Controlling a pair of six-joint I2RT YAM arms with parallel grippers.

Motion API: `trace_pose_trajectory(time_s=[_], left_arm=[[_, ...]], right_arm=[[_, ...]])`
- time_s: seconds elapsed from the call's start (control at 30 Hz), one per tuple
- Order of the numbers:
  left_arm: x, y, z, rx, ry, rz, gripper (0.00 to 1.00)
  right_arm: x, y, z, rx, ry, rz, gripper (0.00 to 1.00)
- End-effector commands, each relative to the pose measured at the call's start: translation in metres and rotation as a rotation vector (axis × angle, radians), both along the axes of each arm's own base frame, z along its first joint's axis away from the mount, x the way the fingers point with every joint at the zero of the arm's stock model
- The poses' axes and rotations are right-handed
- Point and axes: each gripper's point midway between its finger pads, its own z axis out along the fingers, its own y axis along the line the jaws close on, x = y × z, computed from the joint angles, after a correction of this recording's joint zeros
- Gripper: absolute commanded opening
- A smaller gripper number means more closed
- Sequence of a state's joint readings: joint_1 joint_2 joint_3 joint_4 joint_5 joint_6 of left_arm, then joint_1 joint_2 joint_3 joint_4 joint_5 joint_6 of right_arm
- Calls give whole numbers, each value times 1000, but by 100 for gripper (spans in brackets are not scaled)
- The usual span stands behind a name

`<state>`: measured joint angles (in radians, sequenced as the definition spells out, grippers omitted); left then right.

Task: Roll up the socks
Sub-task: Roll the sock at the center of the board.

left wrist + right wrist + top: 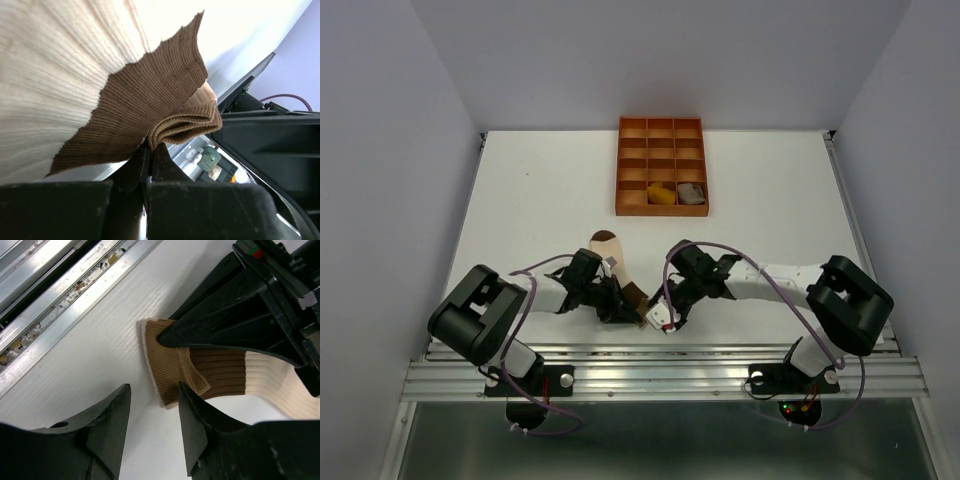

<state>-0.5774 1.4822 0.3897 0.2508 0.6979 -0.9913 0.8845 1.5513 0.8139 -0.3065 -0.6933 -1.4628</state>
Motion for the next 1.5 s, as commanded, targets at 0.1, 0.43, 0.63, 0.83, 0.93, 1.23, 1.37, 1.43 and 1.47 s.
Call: trace_pose_trajectory(time_s=[0.1,0.43,0.63,0.83,0.93,1.23,1.37,1.43,1.47], left_arm=[[-16,14,-13,59,64,-34,0],[-14,10,-9,45,45,-68,0],[-13,9,-6,33,34,-80,0],[-2,7,8,41,-24,-65,4],[9,16,15,130,-81,-37,34],[49,45,44,302,-320,105,99],[46,59,41,330,-362,161,99],[43,65,37,338,-359,191,99],[44,69,40,344,-376,220,99]], right_arm=[[2,7,-13,-4,-18,17,48],[6,11,-23,-23,-17,34,42],[8,17,-27,-22,-10,58,33],[6,12,-33,-85,34,44,5],[9,7,-26,-166,83,-4,1],[-24,-33,-13,-446,387,-70,1],[-26,-43,-1,-497,551,-119,1],[-21,-42,3,-498,558,-146,1],[-16,-45,3,-509,570,-186,1]])
